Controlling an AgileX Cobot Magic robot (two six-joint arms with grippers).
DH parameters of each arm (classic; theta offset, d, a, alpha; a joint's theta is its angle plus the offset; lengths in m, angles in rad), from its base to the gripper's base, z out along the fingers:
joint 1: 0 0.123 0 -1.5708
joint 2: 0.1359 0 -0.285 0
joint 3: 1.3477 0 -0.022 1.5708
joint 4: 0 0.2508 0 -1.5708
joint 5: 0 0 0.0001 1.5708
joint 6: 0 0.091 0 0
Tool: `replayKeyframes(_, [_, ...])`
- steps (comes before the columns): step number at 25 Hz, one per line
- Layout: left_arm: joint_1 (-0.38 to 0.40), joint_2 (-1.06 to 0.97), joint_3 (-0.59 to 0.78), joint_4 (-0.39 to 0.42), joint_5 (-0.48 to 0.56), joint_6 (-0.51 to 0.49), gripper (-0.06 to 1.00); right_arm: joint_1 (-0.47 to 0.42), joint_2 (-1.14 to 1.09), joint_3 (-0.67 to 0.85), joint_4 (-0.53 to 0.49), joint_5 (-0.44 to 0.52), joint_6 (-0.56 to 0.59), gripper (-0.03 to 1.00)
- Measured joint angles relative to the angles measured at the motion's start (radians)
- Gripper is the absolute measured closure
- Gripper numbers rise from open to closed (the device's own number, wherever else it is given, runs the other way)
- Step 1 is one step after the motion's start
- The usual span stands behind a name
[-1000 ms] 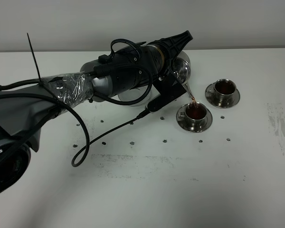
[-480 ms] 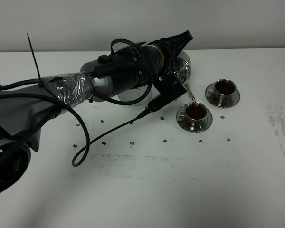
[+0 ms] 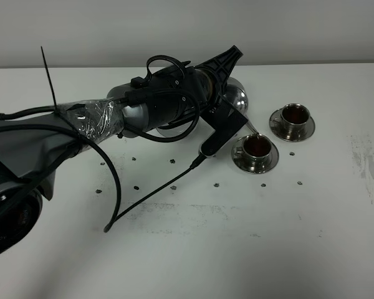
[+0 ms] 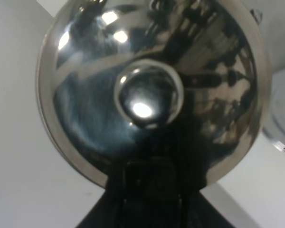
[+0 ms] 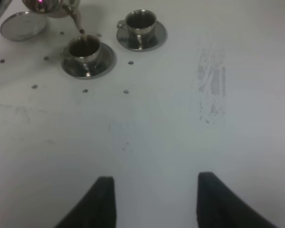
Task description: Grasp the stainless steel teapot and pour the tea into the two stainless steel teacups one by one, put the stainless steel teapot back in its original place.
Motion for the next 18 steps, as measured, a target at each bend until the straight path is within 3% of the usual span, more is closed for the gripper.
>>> replayKeyframes(6, [0.002,-0.049,0.000,-0.135,0.104,-0.069,0.73,0.000,0.000,0.000,0.000,0.000,0.000,0.55])
replayKeyframes(11, [0.011,-0.123,0.008,-0.314,0.199,-0.159,0.73,0.000,0.000,0.000,0.000,0.000,0.000,0.55])
replayKeyframes(18, [0.012,-0.308,0.217,-0.583,0.196,-0.258,0.73,0.000,0.000,0.000,0.000,0.000,0.000,0.55])
